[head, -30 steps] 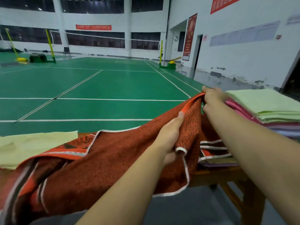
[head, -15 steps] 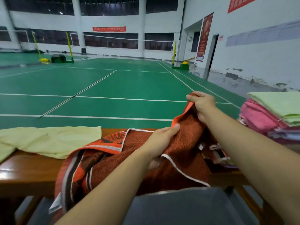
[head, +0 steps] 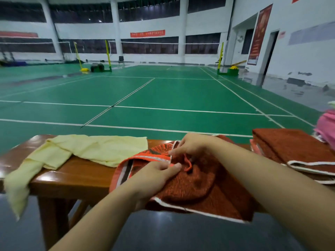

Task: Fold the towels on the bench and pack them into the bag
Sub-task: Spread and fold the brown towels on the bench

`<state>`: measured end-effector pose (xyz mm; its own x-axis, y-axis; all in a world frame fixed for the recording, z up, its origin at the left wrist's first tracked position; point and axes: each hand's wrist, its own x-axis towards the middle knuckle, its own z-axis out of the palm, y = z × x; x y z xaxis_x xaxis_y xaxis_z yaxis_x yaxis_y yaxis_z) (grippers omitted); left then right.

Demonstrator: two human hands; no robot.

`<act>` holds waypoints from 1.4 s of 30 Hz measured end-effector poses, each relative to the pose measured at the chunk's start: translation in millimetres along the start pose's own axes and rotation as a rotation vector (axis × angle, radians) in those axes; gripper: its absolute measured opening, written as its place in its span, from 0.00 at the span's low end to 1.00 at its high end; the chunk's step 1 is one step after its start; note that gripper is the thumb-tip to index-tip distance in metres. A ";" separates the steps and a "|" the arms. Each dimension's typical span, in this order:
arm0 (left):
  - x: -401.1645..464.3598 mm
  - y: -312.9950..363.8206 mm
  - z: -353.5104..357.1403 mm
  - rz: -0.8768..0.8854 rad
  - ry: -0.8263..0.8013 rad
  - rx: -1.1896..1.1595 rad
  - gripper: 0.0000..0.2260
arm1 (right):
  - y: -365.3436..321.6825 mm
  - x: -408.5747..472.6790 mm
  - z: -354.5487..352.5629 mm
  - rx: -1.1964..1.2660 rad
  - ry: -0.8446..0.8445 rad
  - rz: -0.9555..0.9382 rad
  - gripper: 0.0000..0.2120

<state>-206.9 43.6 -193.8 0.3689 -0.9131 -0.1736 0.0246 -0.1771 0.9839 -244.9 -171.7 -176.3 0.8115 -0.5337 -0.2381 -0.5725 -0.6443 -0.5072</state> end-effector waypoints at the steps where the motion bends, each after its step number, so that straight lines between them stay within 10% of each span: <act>1: -0.4 -4.9 -5.9 0.005 0.032 0.028 0.15 | -6.2 1.6 5.3 -0.039 0.019 0.002 0.23; 12: -21.4 -22.6 -35.2 -0.087 0.066 0.122 0.19 | -25.3 -16.2 -5.9 0.092 -0.356 -0.159 0.15; 42: -4.8 -39.5 -58.8 -0.069 0.150 0.146 0.27 | -18.4 -3.6 18.7 0.010 -0.218 -0.507 0.04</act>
<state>-155.0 76.5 -229.2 0.5052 -0.8342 -0.2209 -0.0762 -0.2981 0.9515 -235.1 -147.6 -181.7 0.9914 -0.0312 -0.1272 -0.1030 -0.7854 -0.6104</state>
